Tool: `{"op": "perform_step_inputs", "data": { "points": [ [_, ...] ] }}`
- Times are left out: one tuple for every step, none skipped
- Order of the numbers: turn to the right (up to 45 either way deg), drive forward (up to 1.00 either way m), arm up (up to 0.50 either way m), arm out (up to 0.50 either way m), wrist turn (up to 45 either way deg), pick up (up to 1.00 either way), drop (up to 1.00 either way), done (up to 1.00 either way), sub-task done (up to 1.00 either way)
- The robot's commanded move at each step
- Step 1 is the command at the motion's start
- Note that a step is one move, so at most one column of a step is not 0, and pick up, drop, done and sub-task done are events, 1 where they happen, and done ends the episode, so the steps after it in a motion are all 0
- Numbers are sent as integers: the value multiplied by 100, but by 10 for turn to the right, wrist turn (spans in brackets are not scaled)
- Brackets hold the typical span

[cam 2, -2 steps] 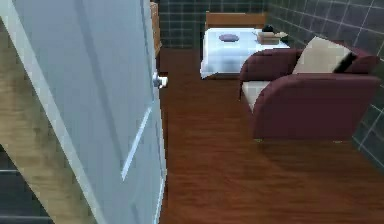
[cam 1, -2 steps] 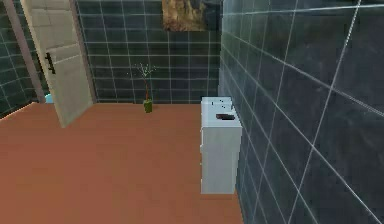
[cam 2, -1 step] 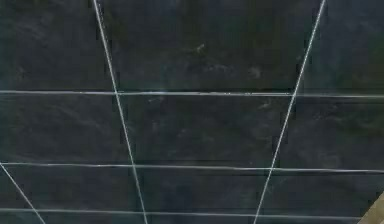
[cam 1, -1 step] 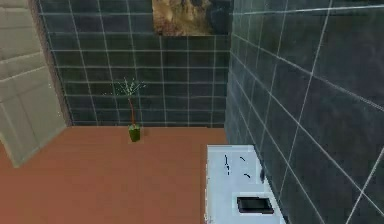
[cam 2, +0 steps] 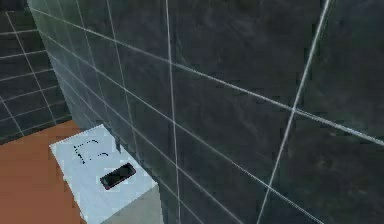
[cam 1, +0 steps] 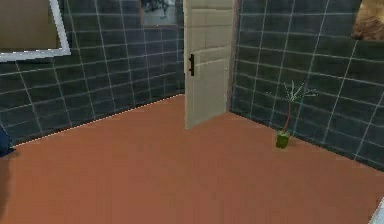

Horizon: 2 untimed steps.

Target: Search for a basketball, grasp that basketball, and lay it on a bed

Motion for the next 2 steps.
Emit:
{"op": "perform_step_inputs", "data": {
  "points": [
    [-180, 0, 0, 0, 0, 0, 0, 0, 0],
    [-30, 0, 0, 0, 0, 0, 0, 0, 0]
  ]
}}
